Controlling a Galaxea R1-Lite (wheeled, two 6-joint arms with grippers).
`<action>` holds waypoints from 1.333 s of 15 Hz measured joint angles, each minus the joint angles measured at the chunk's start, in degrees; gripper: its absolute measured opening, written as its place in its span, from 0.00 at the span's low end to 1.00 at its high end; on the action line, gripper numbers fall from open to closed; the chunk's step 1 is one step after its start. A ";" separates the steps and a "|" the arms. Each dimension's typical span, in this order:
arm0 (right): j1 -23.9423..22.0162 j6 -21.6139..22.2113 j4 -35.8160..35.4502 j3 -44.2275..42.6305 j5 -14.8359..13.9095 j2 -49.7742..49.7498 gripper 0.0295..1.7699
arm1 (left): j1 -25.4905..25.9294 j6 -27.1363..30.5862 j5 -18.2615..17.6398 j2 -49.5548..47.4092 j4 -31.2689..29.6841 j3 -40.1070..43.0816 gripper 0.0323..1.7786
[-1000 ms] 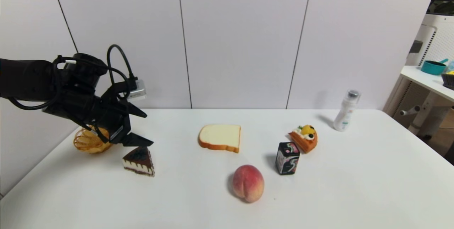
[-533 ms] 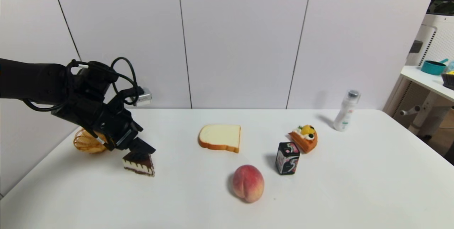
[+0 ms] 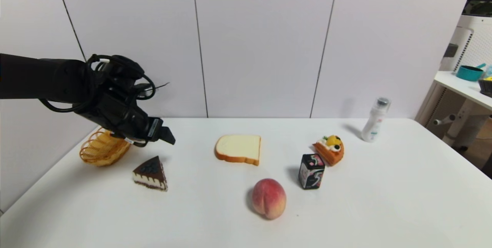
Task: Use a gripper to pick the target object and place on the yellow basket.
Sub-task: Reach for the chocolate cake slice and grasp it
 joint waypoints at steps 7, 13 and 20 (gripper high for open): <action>0.00 0.00 0.00 0.00 0.00 0.00 0.96 | -1.06 -5.47 2.04 2.21 0.52 3.38 0.95; 0.00 0.00 0.00 0.00 0.00 0.00 0.96 | -1.44 -7.46 5.72 3.34 2.23 5.75 0.95; 0.00 -0.02 -0.02 0.00 0.00 0.00 0.96 | -1.80 -7.79 5.58 4.78 2.27 7.30 0.95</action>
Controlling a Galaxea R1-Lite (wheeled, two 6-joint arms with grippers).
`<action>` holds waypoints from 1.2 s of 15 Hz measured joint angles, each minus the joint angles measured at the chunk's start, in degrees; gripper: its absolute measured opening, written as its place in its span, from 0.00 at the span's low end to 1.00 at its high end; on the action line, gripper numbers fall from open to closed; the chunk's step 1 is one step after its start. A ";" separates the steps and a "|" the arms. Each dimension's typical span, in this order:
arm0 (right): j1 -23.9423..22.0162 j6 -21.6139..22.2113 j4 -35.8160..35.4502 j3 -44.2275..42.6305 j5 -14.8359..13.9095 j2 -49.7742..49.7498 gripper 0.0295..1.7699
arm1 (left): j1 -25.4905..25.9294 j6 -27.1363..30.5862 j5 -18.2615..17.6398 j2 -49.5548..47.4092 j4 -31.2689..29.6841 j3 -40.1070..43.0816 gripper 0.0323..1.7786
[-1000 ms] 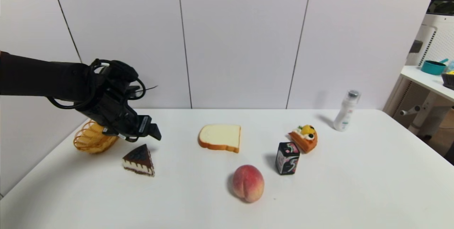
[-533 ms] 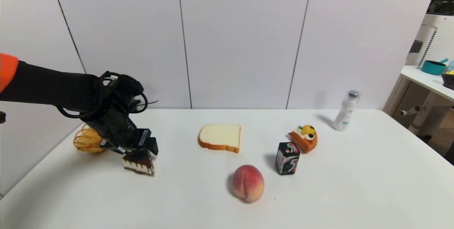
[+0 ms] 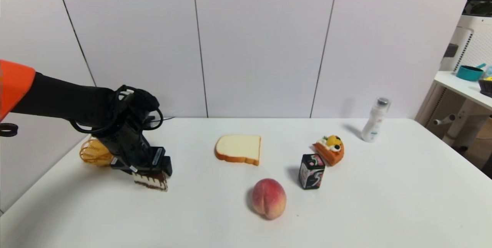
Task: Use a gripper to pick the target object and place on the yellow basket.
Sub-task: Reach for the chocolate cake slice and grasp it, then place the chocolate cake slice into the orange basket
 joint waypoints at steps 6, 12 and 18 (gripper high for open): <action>0.00 0.00 0.02 0.00 0.00 0.00 0.96 | -0.11 0.27 -0.02 1.23 -0.11 0.41 0.59; 0.00 0.02 0.00 0.00 0.00 0.00 0.96 | -0.27 1.34 -0.35 0.54 -0.02 0.40 0.46; 0.00 0.00 0.02 0.00 0.00 0.00 0.96 | 1.68 4.05 3.44 -7.64 -0.33 -3.32 0.46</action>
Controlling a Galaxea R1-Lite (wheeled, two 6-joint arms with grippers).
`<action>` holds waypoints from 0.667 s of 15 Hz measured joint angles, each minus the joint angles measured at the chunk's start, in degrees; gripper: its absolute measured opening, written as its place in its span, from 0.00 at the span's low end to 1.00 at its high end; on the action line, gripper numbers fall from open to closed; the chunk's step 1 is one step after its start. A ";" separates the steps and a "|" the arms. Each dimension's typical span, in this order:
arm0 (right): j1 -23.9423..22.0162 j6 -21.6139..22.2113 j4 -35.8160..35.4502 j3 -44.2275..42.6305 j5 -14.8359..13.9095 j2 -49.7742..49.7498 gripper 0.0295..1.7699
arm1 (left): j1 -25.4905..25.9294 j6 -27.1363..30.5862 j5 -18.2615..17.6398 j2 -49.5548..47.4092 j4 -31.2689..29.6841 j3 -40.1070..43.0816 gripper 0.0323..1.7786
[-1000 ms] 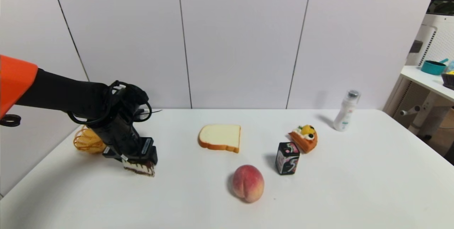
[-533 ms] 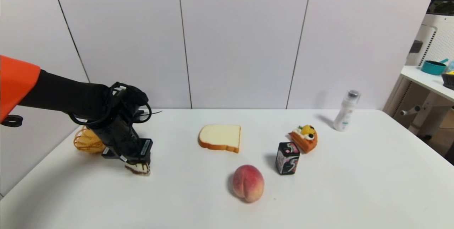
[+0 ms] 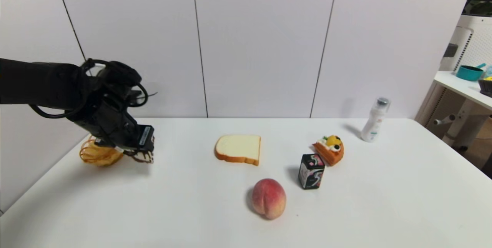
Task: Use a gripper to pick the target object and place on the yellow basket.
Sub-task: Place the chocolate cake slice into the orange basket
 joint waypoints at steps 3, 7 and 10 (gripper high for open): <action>0.00 0.00 -0.02 0.00 0.00 0.00 0.96 | 4.00 0.66 2.27 -3.01 -0.12 -2.10 0.46; 0.00 0.02 0.00 0.00 0.00 0.00 0.96 | 11.33 8.97 2.13 -4.39 -0.22 -4.29 0.46; 0.00 0.02 -0.02 0.00 0.00 0.00 0.96 | 15.74 20.03 0.67 -3.41 -0.11 -5.16 0.46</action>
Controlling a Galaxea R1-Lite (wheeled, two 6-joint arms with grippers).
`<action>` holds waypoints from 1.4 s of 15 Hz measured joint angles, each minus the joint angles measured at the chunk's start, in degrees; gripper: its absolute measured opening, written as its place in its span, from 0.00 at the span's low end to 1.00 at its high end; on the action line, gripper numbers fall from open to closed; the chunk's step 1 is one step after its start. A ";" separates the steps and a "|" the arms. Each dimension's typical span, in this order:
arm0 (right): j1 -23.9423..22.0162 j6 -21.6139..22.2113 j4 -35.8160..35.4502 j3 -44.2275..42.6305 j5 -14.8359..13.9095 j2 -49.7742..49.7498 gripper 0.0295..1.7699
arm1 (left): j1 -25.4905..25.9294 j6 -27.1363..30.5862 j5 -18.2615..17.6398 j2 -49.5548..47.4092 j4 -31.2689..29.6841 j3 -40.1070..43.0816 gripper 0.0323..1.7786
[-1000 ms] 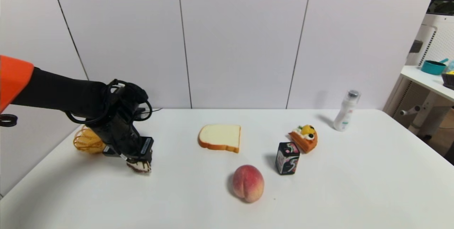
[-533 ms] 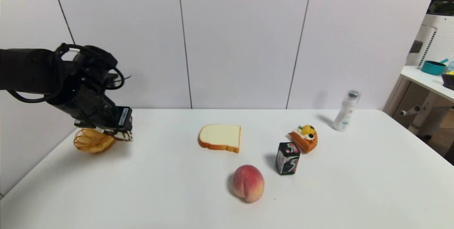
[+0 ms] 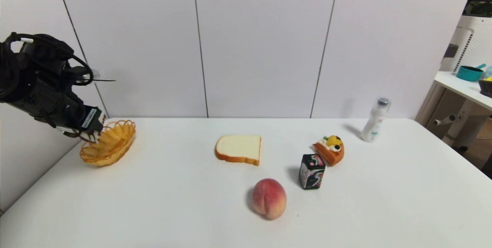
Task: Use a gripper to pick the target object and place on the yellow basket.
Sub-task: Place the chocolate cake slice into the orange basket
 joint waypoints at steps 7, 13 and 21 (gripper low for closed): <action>0.00 -0.02 0.05 0.00 0.00 0.00 0.96 | 4.66 18.49 -9.75 5.05 -0.37 -1.29 0.46; 0.00 -0.02 0.02 0.00 0.02 0.00 0.96 | 5.56 29.38 -14.24 11.61 -0.28 -9.84 0.46; 0.00 -0.02 0.02 0.00 0.00 0.00 0.96 | 6.61 30.24 -16.84 18.47 -0.17 -14.02 0.46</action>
